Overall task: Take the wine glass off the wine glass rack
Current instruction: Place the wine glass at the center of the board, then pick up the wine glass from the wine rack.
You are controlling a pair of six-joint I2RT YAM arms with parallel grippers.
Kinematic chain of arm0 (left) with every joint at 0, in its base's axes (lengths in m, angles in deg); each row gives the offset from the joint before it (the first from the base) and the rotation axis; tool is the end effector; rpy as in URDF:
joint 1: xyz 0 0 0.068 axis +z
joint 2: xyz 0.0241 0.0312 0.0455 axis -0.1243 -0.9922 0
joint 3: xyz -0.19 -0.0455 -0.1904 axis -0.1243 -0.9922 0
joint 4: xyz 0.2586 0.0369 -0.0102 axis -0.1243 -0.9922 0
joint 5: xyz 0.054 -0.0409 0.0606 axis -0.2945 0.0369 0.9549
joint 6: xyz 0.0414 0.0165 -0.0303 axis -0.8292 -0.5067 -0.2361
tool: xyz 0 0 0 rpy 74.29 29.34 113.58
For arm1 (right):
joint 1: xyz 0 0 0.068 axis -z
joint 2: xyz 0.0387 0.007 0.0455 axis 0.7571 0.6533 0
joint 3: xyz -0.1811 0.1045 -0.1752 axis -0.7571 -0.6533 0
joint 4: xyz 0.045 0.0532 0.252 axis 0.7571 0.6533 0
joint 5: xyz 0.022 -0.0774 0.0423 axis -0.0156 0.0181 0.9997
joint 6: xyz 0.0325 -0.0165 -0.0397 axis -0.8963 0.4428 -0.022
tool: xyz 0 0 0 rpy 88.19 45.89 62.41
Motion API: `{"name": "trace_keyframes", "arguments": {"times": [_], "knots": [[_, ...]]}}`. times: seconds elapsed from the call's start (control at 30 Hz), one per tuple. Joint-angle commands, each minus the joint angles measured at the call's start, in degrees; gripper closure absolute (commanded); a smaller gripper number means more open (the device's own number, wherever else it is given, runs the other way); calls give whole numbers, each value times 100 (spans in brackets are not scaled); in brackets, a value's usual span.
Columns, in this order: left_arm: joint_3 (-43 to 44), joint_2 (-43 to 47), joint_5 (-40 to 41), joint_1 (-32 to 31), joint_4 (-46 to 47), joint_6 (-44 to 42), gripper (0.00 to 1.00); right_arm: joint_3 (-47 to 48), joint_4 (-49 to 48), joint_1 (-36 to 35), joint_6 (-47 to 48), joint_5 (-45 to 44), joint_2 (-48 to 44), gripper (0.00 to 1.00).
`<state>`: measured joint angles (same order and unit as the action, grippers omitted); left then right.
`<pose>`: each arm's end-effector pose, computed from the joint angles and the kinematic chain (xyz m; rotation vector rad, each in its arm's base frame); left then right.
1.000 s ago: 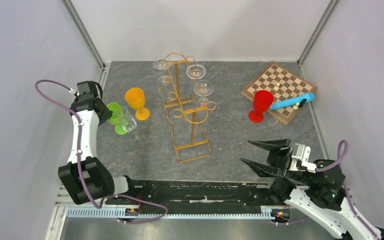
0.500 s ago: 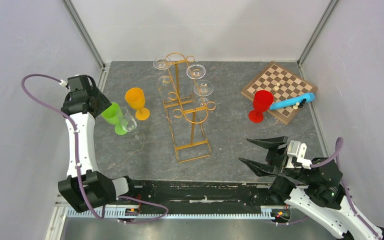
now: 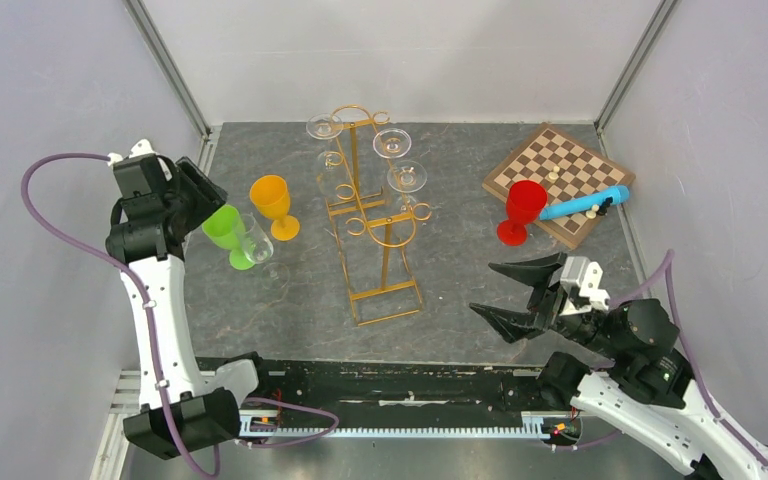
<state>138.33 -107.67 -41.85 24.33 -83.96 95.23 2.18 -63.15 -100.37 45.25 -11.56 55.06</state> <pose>0.1962 0.0578 0.4008 -0.7480 2.0712 -0.1624 0.0349 0.0544 0.3578 -0.7739 1.1989 0.8692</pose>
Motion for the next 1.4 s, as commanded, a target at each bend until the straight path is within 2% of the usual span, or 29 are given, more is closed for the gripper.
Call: {"name": "trace_keyframes", "arguments": {"times": [0.0, 0.17, 0.37, 0.53, 0.83, 1.37], "knots": [[463, 184, -1114, 21, 230, 579, 36, 228, 76, 4, -426, -116, 272, 24], [525, 228, -2064, -4, 795, 1264, 39, 68, -154, 1, -518, -232, 202, 21], [733, 143, -2600, -283, 1335, 1874, 39, -54, -184, 0, -826, -506, 129, 21], [1050, -176, -2413, -972, 1477, 2108, 38, -124, -312, 1, -935, -616, -17, 22], [1041, -685, -2028, -1920, 1979, 2501, 39, -298, -395, 9, -1080, -759, -172, 21], [998, -1445, -1730, -2099, 2447, 2820, 40, -371, -377, 1, -1115, -893, -159, 21]]}}
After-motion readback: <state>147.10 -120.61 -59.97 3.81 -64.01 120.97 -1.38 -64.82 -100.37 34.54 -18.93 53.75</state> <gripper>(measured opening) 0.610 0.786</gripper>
